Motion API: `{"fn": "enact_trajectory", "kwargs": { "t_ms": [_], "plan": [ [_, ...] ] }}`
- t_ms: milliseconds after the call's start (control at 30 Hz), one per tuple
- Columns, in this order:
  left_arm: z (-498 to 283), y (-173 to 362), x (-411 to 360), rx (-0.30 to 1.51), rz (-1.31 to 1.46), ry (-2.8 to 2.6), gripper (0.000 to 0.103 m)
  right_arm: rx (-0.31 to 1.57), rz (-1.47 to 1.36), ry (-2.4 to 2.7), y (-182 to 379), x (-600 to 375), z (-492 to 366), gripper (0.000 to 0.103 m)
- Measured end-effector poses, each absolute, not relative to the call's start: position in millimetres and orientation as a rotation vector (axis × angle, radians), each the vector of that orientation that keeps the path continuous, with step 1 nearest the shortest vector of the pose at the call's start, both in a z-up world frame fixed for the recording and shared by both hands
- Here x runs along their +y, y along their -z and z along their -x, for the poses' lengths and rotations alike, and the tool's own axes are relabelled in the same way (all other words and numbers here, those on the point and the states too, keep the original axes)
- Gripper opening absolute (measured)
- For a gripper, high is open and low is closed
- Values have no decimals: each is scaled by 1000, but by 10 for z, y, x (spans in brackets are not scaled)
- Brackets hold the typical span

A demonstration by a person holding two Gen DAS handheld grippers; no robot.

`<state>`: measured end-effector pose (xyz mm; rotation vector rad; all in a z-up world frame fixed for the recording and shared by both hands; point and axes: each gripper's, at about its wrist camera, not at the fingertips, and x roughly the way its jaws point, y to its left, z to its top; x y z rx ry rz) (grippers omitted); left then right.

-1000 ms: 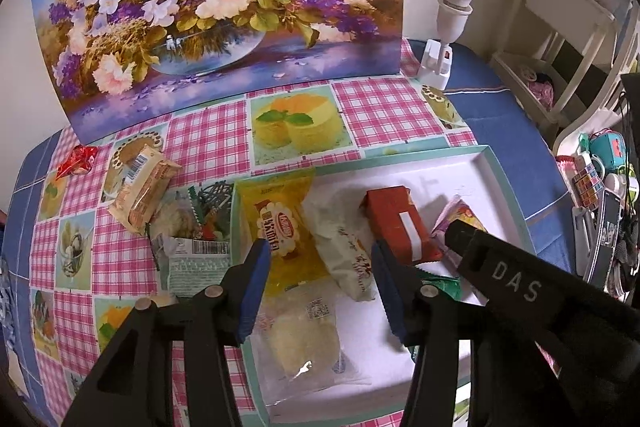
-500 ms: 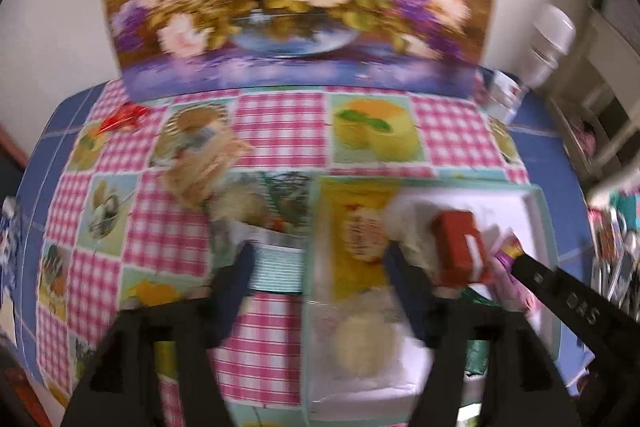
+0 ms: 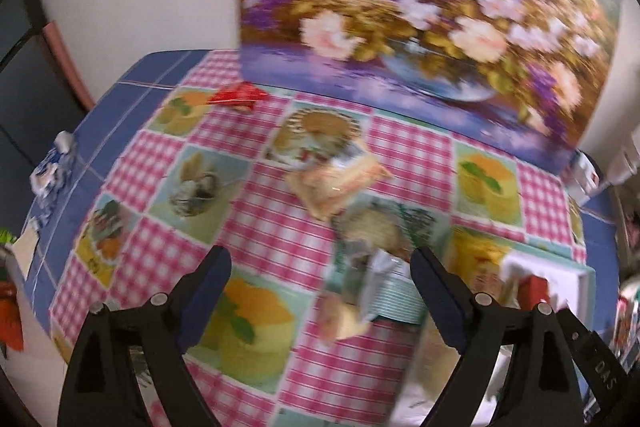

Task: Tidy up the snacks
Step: 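Withdraw both tools from the tray toward the snack pile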

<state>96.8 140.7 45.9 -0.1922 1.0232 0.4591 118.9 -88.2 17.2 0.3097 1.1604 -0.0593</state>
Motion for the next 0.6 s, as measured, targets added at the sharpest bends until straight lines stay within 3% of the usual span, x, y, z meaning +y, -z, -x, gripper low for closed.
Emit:
{"fn": "enact_trajectory", "kwargs": {
  "t_ms": [233, 300, 600],
  "plan": [
    [-844, -542, 1723, 992, 223, -532, 93, 1119, -259, -49, -283, -498, -1171, 89],
    [-819, -564, 1778, 981, 224, -544, 93, 1102, -246, -71, -311, -415, -1161, 102],
    [-759, -578, 2036, 972, 274, -559, 93, 1017, -185, -214, -382, -18, -1107, 103]
  ]
}}
